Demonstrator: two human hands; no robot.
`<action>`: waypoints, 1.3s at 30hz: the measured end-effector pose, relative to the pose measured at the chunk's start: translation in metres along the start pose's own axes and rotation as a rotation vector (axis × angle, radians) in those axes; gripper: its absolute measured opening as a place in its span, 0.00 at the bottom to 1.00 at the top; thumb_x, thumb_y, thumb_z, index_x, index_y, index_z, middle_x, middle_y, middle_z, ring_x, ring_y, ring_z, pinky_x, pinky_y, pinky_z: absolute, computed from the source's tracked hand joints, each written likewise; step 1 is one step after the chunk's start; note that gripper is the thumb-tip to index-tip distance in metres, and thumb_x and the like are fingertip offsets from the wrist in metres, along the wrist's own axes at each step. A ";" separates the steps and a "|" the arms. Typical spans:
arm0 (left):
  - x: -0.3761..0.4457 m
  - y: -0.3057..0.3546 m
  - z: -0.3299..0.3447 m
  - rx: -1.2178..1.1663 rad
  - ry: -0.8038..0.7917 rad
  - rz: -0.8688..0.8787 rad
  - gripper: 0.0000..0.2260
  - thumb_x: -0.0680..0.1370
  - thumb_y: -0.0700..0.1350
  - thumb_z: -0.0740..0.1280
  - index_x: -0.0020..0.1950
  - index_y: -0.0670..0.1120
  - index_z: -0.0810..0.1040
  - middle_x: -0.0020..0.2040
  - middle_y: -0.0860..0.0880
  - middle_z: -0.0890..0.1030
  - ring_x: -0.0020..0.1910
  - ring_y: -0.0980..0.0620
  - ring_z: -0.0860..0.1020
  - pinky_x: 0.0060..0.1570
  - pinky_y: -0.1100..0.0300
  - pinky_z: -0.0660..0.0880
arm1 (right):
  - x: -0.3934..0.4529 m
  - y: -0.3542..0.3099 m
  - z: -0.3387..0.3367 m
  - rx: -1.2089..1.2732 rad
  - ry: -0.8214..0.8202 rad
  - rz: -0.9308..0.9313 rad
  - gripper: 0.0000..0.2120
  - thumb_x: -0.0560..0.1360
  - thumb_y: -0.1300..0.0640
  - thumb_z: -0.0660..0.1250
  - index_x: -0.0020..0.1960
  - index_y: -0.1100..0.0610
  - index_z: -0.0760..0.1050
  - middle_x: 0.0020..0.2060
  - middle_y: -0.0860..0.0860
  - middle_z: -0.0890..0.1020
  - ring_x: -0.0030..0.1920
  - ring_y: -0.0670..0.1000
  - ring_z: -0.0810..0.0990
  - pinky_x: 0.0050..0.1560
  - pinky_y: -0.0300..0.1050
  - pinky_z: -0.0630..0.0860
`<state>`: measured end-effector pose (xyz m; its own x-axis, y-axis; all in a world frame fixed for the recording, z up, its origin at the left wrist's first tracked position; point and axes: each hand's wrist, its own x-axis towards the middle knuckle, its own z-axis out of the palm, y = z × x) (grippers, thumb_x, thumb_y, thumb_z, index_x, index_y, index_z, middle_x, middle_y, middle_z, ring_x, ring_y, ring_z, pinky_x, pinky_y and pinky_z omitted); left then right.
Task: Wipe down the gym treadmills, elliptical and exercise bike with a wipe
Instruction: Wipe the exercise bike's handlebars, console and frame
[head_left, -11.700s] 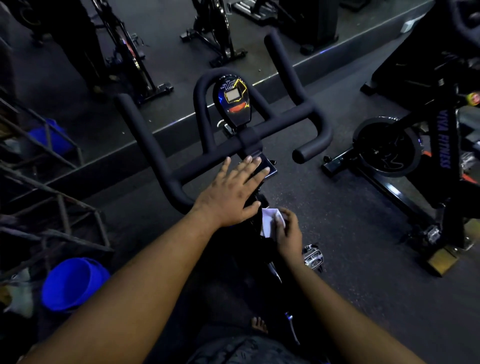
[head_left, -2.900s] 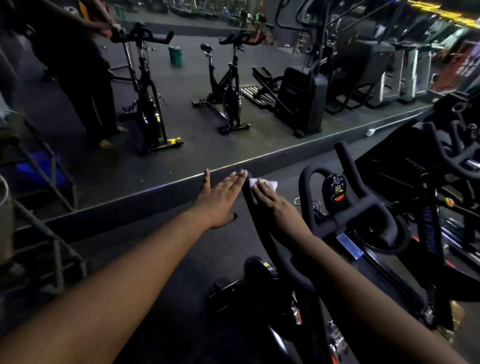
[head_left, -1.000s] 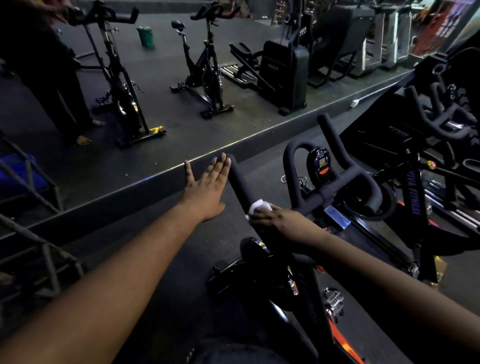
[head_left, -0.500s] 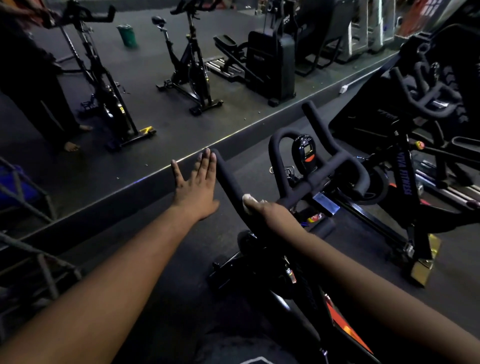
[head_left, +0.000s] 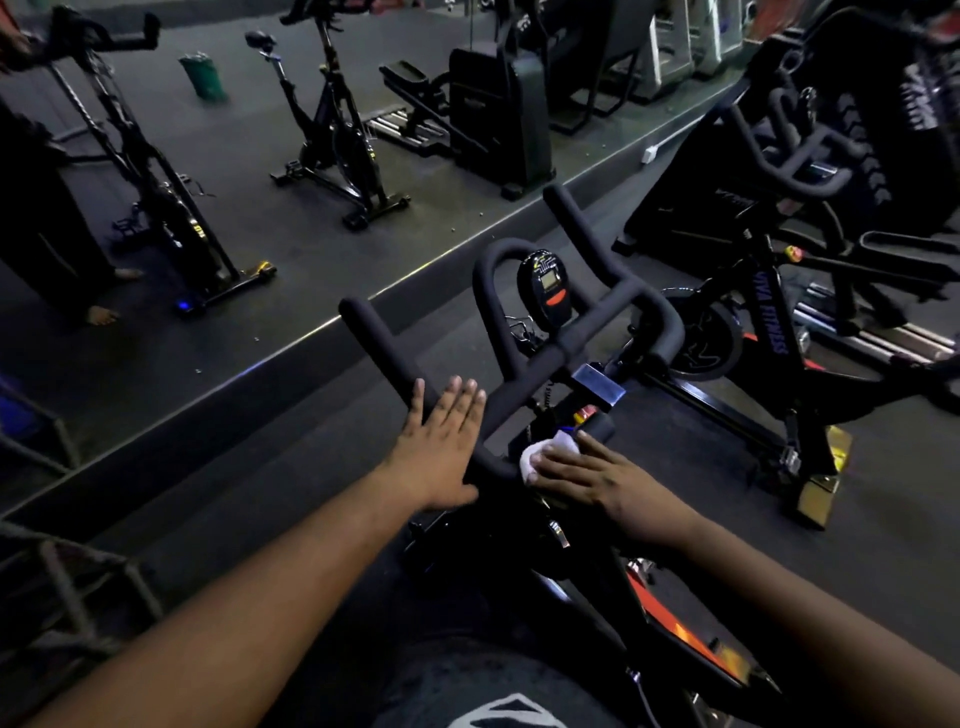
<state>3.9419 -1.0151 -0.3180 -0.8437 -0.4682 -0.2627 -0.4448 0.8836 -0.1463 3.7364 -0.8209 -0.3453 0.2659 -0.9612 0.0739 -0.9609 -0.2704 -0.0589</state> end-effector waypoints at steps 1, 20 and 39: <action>0.002 0.005 -0.001 -0.020 -0.016 0.000 0.57 0.74 0.69 0.65 0.79 0.40 0.28 0.81 0.41 0.30 0.79 0.42 0.29 0.71 0.33 0.26 | -0.010 0.008 0.002 -0.002 0.044 0.047 0.23 0.86 0.49 0.51 0.80 0.50 0.64 0.78 0.47 0.65 0.80 0.48 0.58 0.80 0.56 0.51; 0.021 0.041 -0.011 -0.340 -0.018 -0.180 0.70 0.53 0.88 0.38 0.82 0.41 0.35 0.84 0.41 0.43 0.83 0.45 0.44 0.76 0.38 0.30 | -0.030 0.033 -0.010 0.260 0.298 0.333 0.24 0.81 0.52 0.55 0.74 0.54 0.73 0.73 0.52 0.74 0.69 0.54 0.76 0.66 0.49 0.75; 0.073 0.062 -0.005 -0.251 0.272 -0.233 0.53 0.74 0.77 0.52 0.80 0.44 0.29 0.81 0.30 0.48 0.81 0.37 0.56 0.77 0.36 0.53 | 0.001 0.117 -0.001 0.125 -0.055 0.338 0.29 0.83 0.57 0.63 0.81 0.60 0.59 0.80 0.55 0.58 0.80 0.56 0.55 0.80 0.52 0.55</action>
<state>3.8516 -0.9944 -0.3414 -0.7456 -0.6662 0.0157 -0.6636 0.7445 0.0732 3.6239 -0.8536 -0.3515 -0.0584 -0.9980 -0.0236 -0.9794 0.0618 -0.1920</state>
